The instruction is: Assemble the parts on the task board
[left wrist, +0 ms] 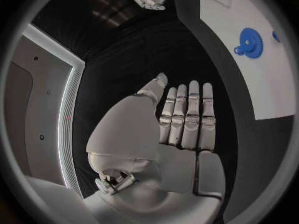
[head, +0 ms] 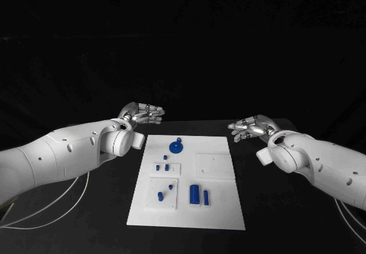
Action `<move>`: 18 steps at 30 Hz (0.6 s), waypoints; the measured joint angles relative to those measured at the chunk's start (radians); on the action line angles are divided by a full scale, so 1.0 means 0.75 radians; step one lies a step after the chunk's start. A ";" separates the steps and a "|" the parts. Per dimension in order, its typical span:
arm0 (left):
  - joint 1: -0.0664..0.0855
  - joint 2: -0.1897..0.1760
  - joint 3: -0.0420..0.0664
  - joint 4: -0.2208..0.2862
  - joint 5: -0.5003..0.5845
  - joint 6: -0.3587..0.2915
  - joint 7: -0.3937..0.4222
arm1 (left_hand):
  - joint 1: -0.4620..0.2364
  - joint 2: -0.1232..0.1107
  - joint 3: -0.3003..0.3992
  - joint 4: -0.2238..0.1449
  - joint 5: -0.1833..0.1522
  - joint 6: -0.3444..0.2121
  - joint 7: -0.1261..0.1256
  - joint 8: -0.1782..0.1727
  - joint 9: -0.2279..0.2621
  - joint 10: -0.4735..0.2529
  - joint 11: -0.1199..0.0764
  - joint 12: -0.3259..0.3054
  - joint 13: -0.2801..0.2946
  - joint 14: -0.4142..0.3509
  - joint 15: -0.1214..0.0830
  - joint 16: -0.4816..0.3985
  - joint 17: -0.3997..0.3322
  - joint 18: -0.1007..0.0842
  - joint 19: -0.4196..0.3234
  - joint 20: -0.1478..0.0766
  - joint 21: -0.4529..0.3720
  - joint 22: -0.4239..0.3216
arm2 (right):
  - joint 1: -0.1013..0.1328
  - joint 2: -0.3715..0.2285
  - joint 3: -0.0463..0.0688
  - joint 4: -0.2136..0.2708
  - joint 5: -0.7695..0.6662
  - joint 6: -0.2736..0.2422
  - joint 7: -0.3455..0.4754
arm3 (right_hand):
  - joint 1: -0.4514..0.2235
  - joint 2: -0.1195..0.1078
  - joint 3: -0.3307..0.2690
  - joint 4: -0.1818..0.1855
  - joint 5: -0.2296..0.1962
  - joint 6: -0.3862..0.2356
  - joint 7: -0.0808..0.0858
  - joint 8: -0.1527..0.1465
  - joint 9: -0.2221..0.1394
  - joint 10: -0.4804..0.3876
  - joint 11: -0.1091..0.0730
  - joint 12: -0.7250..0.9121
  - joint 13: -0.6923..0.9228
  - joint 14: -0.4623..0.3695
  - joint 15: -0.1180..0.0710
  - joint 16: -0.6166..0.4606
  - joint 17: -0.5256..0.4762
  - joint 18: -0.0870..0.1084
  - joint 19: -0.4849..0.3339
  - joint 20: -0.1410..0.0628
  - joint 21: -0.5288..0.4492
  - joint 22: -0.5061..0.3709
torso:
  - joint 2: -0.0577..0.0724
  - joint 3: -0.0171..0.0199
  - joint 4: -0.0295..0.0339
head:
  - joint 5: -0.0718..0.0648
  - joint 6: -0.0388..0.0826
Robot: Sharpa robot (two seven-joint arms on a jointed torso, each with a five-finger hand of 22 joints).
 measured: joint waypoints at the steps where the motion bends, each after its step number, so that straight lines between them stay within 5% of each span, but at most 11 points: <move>1: 0.000 0.007 0.000 -0.015 0.019 0.003 0.009 | -0.004 0.005 -0.039 0.003 0.000 -0.014 -0.004 0.000 0.000 -0.017 0.000 0.000 -0.001 -0.034 0.006 0.000 -0.005 0.000 -0.019 0.019 0.000 -0.039 | 0.003 0.018 0.001 -0.035 0.025 0.000 0.021 | 0.000 0.000 -0.005 -0.005 -0.008 -0.030 0.008 0.000 -0.002 -0.032 0.031 -0.066 -0.118 -0.039 0.035 -0.101 -0.097 -0.001 -0.080 0.042 -0.002 -0.128 | -0.003 0.0001 -0.0006 | 0.001 0.005; 3: 0.000 0.023 0.000 -0.046 0.057 0.011 0.028 | 0.012 0.029 -0.127 0.004 -0.005 -0.044 -0.013 0.000 0.000 -0.048 -0.002 0.000 -0.001 -0.084 0.014 0.000 -0.008 0.042 -0.036 0.061 0.000 -0.132 | 0.008 0.052 0.005 -0.099 0.078 0.003 0.065 | 0.016 0.015 -0.027 -0.007 -0.019 -0.061 0.011 0.000 -0.002 -0.109 0.063 -0.117 -0.249 -0.114 0.077 -0.190 -0.305 0.034 -0.170 0.113 -0.003 -0.378 | -0.010 -0.0005 -0.0014 | 0.004 0.020; 7: 0.000 0.048 0.000 -0.095 0.107 0.031 0.057 | 0.030 0.076 -0.250 -0.004 -0.010 -0.075 -0.018 -0.005 -0.002 -0.067 -0.005 0.000 -0.004 -0.115 0.023 0.000 -0.009 0.124 -0.020 0.124 0.000 -0.292 | 0.013 0.101 0.011 -0.182 0.154 0.016 0.128 | 0.041 0.041 -0.080 0.021 -0.050 -0.084 -0.004 0.000 -0.004 -0.200 0.067 -0.130 -0.271 -0.196 0.096 -0.200 -0.484 0.137 -0.219 0.227 0.013 -0.703 | -0.020 -0.0001 -0.0032 | 0.011 0.045; 11: -0.003 0.064 0.000 -0.125 0.134 0.045 0.077 | 0.026 0.097 -0.287 -0.021 -0.012 -0.064 -0.018 -0.006 -0.004 -0.079 -0.011 0.000 -0.004 -0.125 0.014 -0.003 -0.011 0.179 -0.018 0.169 0.000 -0.416 | 0.015 0.127 0.013 -0.232 0.199 0.028 0.163 | 0.041 0.046 -0.089 0.030 -0.059 -0.106 0.001 -0.002 -0.006 -0.216 0.070 -0.133 -0.273 -0.212 0.099 -0.204 -0.494 0.186 -0.263 0.272 0.013 -0.767 | -0.027 0.0026 -0.0033 | 0.015 0.068; 13: -0.003 0.062 0.000 -0.123 0.134 0.045 0.077 | -0.082 0.101 -0.287 -0.020 -0.038 -0.191 -0.041 -0.024 -0.019 -0.164 -0.032 -0.014 -0.018 -0.257 -0.013 -0.021 -0.027 0.153 -0.249 0.111 -0.012 -0.488 | 0.015 0.125 0.013 -0.228 0.199 0.027 0.163 | -0.052 0.037 -0.083 0.070 -0.136 -0.283 -0.027 -0.023 -0.023 -0.355 0.037 -0.153 -0.288 -0.299 0.072 -0.225 -0.511 0.140 -0.511 0.215 -0.005 -0.785 | -0.027 0.0026 -0.0032 | 0.016 0.069; 14: -0.005 0.060 0.002 -0.119 0.134 0.043 0.076 | -0.170 0.098 -0.282 -0.016 -0.056 -0.378 -0.058 -0.037 -0.031 -0.269 -0.048 -0.026 -0.029 -0.444 -0.032 -0.033 -0.038 0.111 -0.420 0.065 -0.025 -0.533 | 0.015 0.122 0.010 -0.223 0.199 0.025 0.162 | -0.124 0.025 -0.075 0.096 -0.186 -0.462 -0.048 -0.035 -0.033 -0.535 0.013 -0.164 -0.298 -0.396 0.051 -0.236 -0.521 0.099 -0.680 0.169 -0.019 -0.797 | -0.027 0.0026 -0.0028 | 0.016 0.068; 17: -0.022 0.048 0.013 -0.089 0.133 0.035 0.075 | -0.369 0.089 -0.271 -0.015 -0.089 -0.774 -0.089 -0.057 -0.051 -0.707 -0.080 -0.046 -0.048 -0.843 -0.071 -0.054 -0.059 0.041 -0.737 -0.021 -0.048 -0.614 | 0.012 0.111 -0.003 -0.193 0.206 0.014 0.161 | -0.308 0.003 -0.062 0.145 -0.278 -0.811 -0.090 -0.056 -0.053 -0.902 -0.030 -0.184 -0.317 -0.796 0.008 -0.256 -0.540 0.028 -0.982 0.091 -0.043 -0.818 | -0.033 0.0017 0.0010 | 0.010 0.066; 18: -0.031 0.043 0.018 -0.074 0.133 0.031 0.075 | -0.422 0.087 -0.267 -0.012 -0.095 -0.862 -0.096 -0.061 -0.056 -0.814 -0.087 -0.050 -0.052 -0.931 -0.078 -0.058 -0.064 0.028 -0.805 -0.039 -0.053 -0.631 | 0.011 0.106 -0.009 -0.178 0.210 0.008 0.161 | -0.496 -0.004 -0.058 0.160 -0.308 -0.929 -0.103 -0.061 -0.059 -1.028 -0.044 -0.189 -0.323 -0.950 -0.006 -0.262 -0.547 0.005 -1.081 0.066 -0.051 -0.825 | -0.038 0.0015 0.0043 | 0.006 0.066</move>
